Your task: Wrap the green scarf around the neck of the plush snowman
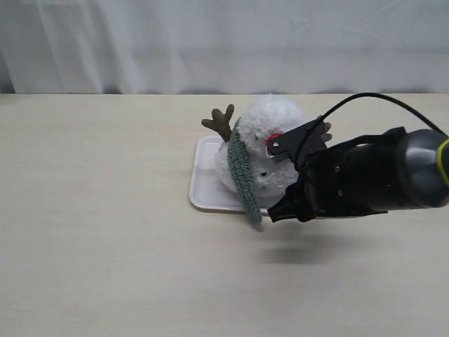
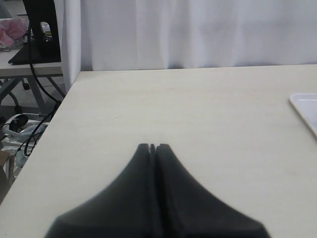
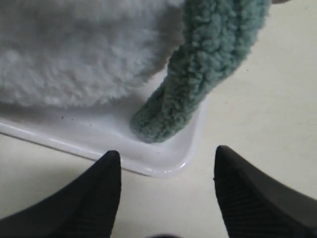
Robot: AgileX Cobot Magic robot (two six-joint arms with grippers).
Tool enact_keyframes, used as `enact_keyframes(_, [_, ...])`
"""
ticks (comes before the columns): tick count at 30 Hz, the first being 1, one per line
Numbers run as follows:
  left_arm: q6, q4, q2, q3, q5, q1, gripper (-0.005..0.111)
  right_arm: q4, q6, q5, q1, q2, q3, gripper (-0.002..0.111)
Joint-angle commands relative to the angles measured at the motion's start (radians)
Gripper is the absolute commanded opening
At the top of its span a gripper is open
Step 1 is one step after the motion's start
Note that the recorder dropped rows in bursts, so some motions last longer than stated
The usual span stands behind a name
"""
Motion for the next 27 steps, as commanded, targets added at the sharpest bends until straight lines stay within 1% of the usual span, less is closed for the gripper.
enact_keyframes(1, [-0.003, -0.007, -0.002, 0.004, -0.009, 0.002, 0.0, -0.176, 0.162, 0.026, -0.004, 0.046, 0.005, 0.054])
enact_keyframes(4, [-0.003, -0.007, -0.002, 0.004, -0.009, 0.002, 0.0, -0.272, 0.247, 0.022, -0.004, 0.064, 0.005, 0.054])
enact_keyframes(7, [-0.003, -0.007, -0.002, 0.004, -0.009, 0.002, 0.0, -0.33, 0.283, 0.02, -0.004, 0.083, 0.005, 0.054])
enact_keyframes(12, [-0.003, -0.007, -0.002, 0.004, -0.009, 0.002, 0.0, -0.387, 0.316, 0.013, -0.004, 0.123, 0.005, 0.054])
enact_keyframes(14, [-0.003, -0.007, -0.002, 0.004, -0.009, 0.002, 0.0, -0.4, 0.318, 0.013, -0.004, 0.135, 0.005, 0.052])
enact_keyframes(16, [-0.003, -0.007, -0.002, 0.004, -0.009, 0.002, 0.0, -0.404, 0.318, 0.013, -0.004, 0.144, 0.005, 0.045])
enact_keyframes(23, [-0.003, -0.006, -0.002, 0.004, -0.009, 0.002, 0.0, -0.395, 0.318, 0.014, -0.004, 0.146, 0.005, 0.004])
enact_keyframes(27, [-0.003, -0.006, -0.002, 0.004, -0.009, 0.002, 0.0, -0.345, 0.243, -0.027, -0.004, 0.127, 0.002, 0.004])
